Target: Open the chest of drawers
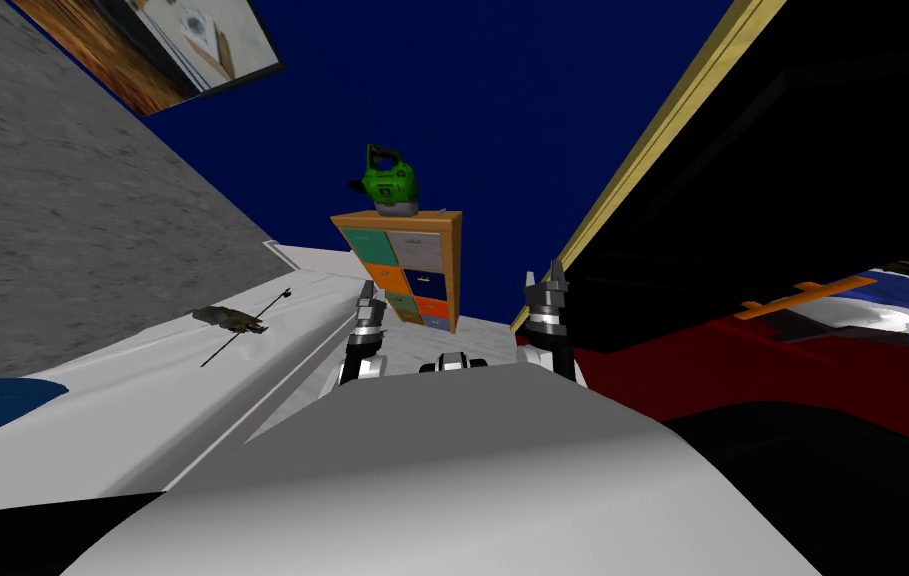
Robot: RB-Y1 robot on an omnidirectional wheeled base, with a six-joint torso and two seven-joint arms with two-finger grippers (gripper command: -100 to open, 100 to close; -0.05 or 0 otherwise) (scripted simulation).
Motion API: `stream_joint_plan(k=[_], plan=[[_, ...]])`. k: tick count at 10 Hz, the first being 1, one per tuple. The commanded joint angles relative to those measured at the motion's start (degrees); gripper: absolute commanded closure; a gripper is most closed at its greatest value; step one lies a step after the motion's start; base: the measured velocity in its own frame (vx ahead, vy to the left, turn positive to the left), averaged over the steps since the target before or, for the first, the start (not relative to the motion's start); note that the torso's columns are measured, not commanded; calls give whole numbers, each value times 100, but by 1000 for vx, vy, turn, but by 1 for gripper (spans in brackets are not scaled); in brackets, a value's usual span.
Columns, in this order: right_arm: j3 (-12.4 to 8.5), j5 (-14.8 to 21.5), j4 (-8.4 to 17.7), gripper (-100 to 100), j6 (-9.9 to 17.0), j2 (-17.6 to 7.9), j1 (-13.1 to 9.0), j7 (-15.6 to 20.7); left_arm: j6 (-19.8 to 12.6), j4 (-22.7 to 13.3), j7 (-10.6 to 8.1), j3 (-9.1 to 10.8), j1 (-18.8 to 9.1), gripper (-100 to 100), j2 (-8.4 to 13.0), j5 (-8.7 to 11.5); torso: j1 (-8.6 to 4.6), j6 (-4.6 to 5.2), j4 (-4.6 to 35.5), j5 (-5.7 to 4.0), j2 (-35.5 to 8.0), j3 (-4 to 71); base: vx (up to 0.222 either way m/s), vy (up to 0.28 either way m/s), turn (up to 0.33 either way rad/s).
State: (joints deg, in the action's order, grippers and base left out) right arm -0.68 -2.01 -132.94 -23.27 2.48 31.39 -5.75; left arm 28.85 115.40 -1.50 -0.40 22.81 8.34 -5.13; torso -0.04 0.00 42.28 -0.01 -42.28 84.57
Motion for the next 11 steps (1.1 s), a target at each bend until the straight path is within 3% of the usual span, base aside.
stream_joint_plan(k=[1,11], plan=[[0,0,0,0,0,0,0,0,-20,-308,45,-39,-107,-100,-75,-32,1,0,0,0,2,1,63,-11,-39],[0,0,0,0,0,0,0,0,-94,-1449,190,-181,-444,-100,-94,-143,7,0,1,2,-3,-2,69,-7,-39]])
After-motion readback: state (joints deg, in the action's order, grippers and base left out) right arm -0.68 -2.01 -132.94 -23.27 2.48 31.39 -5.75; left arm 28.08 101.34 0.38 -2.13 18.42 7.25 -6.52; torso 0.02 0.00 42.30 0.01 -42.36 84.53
